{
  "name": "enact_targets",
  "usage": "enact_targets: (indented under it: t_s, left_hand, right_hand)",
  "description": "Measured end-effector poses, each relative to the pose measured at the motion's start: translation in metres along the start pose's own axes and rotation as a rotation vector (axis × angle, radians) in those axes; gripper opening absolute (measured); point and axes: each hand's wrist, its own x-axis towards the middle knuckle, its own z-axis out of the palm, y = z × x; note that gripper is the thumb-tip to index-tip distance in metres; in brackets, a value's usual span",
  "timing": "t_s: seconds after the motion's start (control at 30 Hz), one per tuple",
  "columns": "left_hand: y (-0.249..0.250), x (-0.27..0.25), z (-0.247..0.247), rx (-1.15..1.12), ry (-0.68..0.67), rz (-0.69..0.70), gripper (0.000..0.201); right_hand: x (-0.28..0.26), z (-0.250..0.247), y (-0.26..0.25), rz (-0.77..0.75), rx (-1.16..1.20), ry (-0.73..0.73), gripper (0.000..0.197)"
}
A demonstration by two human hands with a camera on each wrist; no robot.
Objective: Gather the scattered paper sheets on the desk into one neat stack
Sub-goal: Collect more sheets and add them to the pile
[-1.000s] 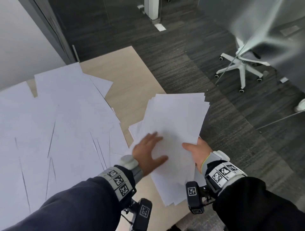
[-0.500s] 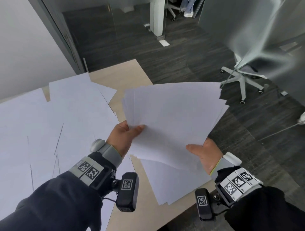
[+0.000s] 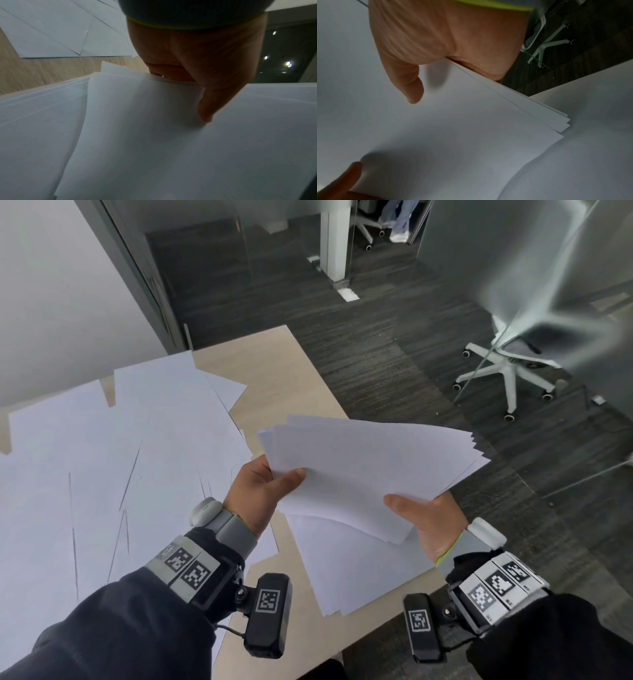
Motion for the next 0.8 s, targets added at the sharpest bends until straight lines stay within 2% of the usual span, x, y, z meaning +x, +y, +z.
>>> enact_targets:
  t_s: [0.13, 0.2, 0.3, 0.47, 0.63, 0.73, 0.8]
  left_hand:
    - [0.005, -0.006, -0.002, -0.004, -0.038, 0.023, 0.057]
    - [0.007, -0.007, 0.000, 0.010, -0.050, 0.049, 0.054]
    - [0.012, -0.006, 0.005, 0.028, -0.031, 0.091, 0.050]
    - [0.018, -0.001, 0.005, -0.012, 0.039, 0.127, 0.050]
    - [0.020, 0.000, 0.002, 0.001, -0.009, 0.168, 0.051]
    - [0.017, 0.001, 0.002, 0.062, -0.023, 0.172, 0.051]
    - [0.009, 0.004, 0.000, 0.094, -0.023, 0.118, 0.050]
  right_hand:
    - [-0.004, -0.005, -0.003, -0.048, 0.021, 0.060, 0.025]
    - [-0.006, -0.003, -0.010, -0.108, 0.012, 0.059, 0.031]
    - [-0.010, 0.000, -0.027, -0.191, 0.070, -0.030, 0.044]
    - [-0.009, 0.001, -0.038, -0.281, 0.132, -0.075, 0.044]
    - [-0.007, 0.001, -0.045, -0.298, 0.173, -0.114, 0.042]
    - [-0.008, 0.000, -0.038, -0.276, 0.141, -0.075, 0.057]
    - [-0.007, 0.000, -0.032, -0.246, 0.142, -0.047, 0.062]
